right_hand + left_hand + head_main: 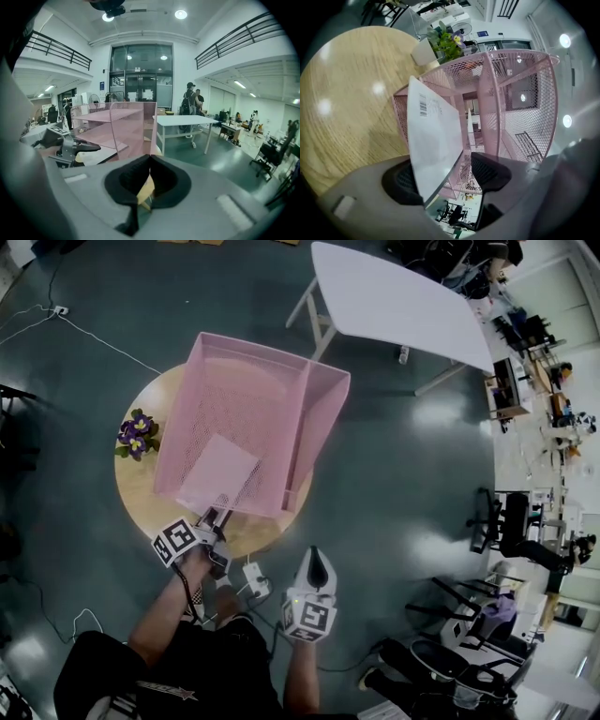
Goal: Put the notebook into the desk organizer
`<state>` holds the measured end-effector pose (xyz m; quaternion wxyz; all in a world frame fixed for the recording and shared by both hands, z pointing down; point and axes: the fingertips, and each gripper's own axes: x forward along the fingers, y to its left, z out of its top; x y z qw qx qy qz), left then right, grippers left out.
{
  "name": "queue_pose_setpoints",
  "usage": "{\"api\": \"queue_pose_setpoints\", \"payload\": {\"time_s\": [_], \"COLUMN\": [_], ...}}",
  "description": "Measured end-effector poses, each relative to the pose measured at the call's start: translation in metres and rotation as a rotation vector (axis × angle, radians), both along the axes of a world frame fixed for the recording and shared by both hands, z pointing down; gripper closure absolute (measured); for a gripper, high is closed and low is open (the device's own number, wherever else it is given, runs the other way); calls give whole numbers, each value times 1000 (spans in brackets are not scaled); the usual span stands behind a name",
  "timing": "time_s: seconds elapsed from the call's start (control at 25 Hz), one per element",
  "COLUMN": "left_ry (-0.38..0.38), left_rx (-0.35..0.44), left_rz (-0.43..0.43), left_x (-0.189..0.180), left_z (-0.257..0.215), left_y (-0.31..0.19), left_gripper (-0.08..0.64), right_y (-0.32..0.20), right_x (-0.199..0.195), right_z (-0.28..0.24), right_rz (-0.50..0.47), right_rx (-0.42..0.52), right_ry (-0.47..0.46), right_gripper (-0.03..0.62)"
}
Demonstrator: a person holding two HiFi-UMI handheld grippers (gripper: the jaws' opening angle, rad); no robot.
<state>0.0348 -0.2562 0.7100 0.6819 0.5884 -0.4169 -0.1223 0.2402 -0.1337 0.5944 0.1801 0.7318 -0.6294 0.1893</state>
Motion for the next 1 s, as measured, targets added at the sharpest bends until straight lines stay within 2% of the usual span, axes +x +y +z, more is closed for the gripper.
{"api": "queue_pose_setpoints", "payload": {"time_s": [0.52,1.0], "left_ry": [13,-34], "left_rx": [-2,-11], "left_rz": [-7,4], "left_x": [3,-18], "left_z": [4,4], "left_y": [3,29], "left_gripper": [192,189], "right_y": [7,18], "right_x": [1,-13], "right_z": [-6,-16], "right_rz": [5,-15], "right_rx": [12,55], "right_ry": [2,10], "right_gripper": [586,586]}}
